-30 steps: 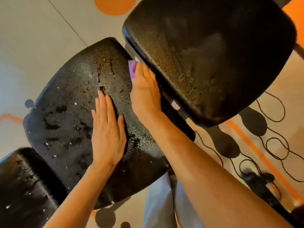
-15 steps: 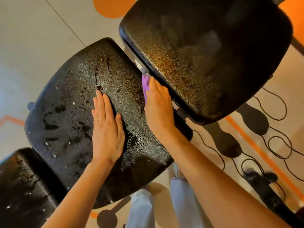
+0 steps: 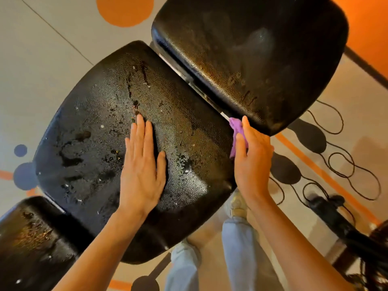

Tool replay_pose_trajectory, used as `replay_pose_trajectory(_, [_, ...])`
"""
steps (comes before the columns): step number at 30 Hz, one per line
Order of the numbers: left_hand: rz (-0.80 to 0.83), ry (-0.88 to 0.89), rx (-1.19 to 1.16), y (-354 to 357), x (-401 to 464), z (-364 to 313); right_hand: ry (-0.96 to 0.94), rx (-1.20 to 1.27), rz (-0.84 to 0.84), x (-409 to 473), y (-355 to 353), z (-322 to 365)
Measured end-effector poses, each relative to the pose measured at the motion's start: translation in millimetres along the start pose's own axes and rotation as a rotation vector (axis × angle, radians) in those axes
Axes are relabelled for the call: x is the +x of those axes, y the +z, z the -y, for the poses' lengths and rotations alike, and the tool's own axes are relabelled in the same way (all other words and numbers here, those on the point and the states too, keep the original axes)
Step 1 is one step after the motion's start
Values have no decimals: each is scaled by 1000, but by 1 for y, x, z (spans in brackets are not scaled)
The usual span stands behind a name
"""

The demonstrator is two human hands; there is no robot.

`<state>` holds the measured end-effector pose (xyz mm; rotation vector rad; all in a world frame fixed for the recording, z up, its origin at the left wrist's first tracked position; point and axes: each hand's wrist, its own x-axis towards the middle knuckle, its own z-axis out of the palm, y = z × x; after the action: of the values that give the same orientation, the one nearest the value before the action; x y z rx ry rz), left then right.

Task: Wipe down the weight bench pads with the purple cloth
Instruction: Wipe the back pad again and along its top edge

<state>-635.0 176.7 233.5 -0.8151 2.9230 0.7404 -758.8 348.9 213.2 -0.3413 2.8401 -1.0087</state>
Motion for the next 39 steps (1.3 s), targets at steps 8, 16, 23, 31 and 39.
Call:
replay_pose_trajectory(8, [34,35,-20,3,-22,21,-292,-404,170,-113,-3,22])
replay_pose_trajectory(16, [9,52,3,9,-22,25,-80,-441,69,-83,24,27])
replay_pose_trajectory(23, [3,70,12,8,-23,27,-202,-487,85,-78,21,22])
replay_pose_trajectory(31, [10,82,33,7,-23,28,-348,-531,218,-149,39,51])
replay_pose_trajectory(39, [-5,90,45,11,-24,30,-93,-480,59,-96,52,58])
